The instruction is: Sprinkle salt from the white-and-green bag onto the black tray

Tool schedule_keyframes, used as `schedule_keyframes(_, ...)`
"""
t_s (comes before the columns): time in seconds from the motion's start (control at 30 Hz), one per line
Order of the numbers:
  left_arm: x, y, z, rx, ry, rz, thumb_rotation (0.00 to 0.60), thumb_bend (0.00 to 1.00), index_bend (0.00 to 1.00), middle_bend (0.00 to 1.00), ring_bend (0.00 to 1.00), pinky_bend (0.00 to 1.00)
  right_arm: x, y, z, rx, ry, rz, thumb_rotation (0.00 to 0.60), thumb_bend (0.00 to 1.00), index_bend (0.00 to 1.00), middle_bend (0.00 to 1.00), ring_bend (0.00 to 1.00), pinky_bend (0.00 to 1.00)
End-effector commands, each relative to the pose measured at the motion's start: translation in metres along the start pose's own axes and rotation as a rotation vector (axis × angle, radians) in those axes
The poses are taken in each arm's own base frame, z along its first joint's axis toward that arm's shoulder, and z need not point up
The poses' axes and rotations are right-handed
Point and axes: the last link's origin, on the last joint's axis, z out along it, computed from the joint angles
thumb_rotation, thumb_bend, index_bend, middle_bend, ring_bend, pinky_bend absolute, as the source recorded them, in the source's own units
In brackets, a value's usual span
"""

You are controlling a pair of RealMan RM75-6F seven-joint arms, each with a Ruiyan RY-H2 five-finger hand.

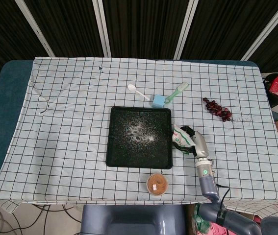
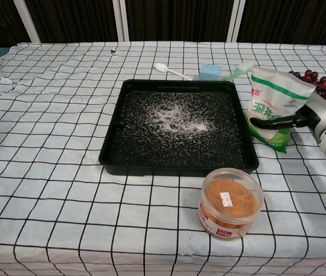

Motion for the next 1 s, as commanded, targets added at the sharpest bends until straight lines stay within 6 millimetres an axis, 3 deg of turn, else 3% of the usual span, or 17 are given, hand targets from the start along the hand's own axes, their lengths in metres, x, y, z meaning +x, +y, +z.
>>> schedule_keyframes(0.03,0.000,0.000,0.000,0.000,0.001,-0.001,0.600,0.62,0.22,0.05,0.00,0.00,0.000,0.000,0.000,0.001,-0.001,-0.001,0.600,0.18,0.43,0.39,0.49,0.43)
schedule_keyframes(0.73,0.000,0.000,0.000,-0.001,0.001,-0.002,0.600,0.62,0.22,0.05,0.00,0.00,0.000,-0.004,0.001,0.023,-0.005,-0.005,0.600,0.22,0.44,0.40,0.50,0.44)
schedule_keyframes(1.0,0.000,0.000,0.000,0.000,-0.001,-0.005,0.600,0.62,0.22,0.05,0.00,0.00,0.015,-0.012,0.007,0.060,0.032,-0.008,0.600,0.23,0.44,0.40,0.50,0.44)
